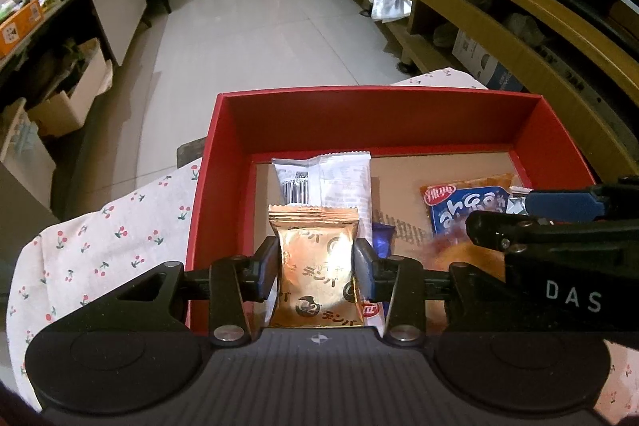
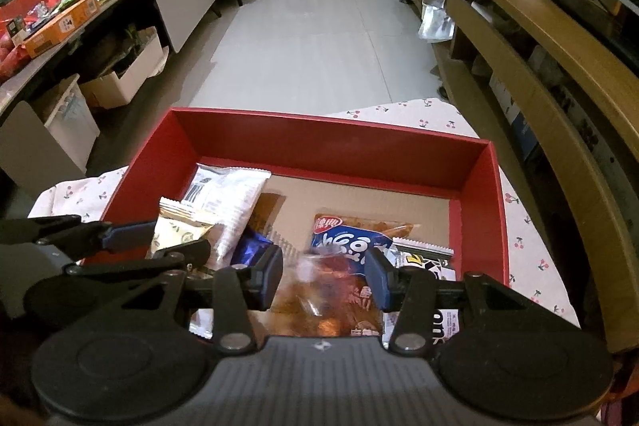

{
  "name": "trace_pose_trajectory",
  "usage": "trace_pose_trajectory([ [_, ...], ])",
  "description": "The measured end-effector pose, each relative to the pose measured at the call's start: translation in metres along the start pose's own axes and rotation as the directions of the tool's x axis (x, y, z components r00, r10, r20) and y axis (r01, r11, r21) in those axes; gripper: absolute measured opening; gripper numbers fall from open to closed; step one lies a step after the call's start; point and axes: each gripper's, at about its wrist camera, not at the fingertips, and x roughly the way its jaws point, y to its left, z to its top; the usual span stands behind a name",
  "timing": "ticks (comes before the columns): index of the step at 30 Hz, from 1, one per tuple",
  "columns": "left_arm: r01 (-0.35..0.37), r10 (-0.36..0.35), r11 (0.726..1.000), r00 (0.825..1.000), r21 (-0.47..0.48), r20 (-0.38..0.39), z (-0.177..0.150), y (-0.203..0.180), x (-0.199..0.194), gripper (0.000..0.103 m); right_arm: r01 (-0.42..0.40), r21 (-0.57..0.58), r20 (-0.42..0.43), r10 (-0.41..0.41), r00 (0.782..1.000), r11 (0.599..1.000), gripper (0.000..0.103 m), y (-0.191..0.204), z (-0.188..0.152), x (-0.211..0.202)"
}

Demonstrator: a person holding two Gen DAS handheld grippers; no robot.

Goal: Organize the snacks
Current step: 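Lower both packs into the box and open both grippers, then grasp the white jujube bag with the left gripper while the right grasps the red Trolli bag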

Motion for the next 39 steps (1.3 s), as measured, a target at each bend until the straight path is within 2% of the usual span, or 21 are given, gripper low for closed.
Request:
trace_pose_trajectory([
  [4, -0.004, 0.004, 1.000, 1.000, 0.005, -0.001, -0.001, -0.001, 0.000, 0.052, 0.013, -0.007, 0.002, -0.013, 1.000, 1.000, 0.069, 0.001, -0.001, 0.000],
  [9, -0.019, 0.019, 1.000, 1.000, 0.007, 0.013, -0.001, 0.000, -0.003, 0.065, 0.019, 0.000, 0.010, -0.019, 1.000, 1.000, 0.070, -0.001, -0.001, -0.002],
  [21, -0.039, 0.039, 0.999, 0.998, 0.006, 0.041, 0.002, 0.003, -0.010, 0.081, 0.022, 0.007, 0.021, -0.022, 1.000, 1.000, 0.071, -0.004, -0.002, -0.007],
  [32, -0.013, 0.015, 1.000, 0.994, -0.015, 0.104, -0.003, 0.013, -0.043, 0.085, 0.011, 0.003, 0.070, -0.011, 0.997, 1.000, 0.081, -0.008, -0.010, -0.038],
  [39, 0.035, -0.035, 0.999, 0.995, 0.005, 0.096, -0.028, 0.013, -0.068, 0.086, 0.015, -0.003, 0.074, -0.015, 0.997, 1.000, 0.083, -0.012, -0.033, -0.063],
])
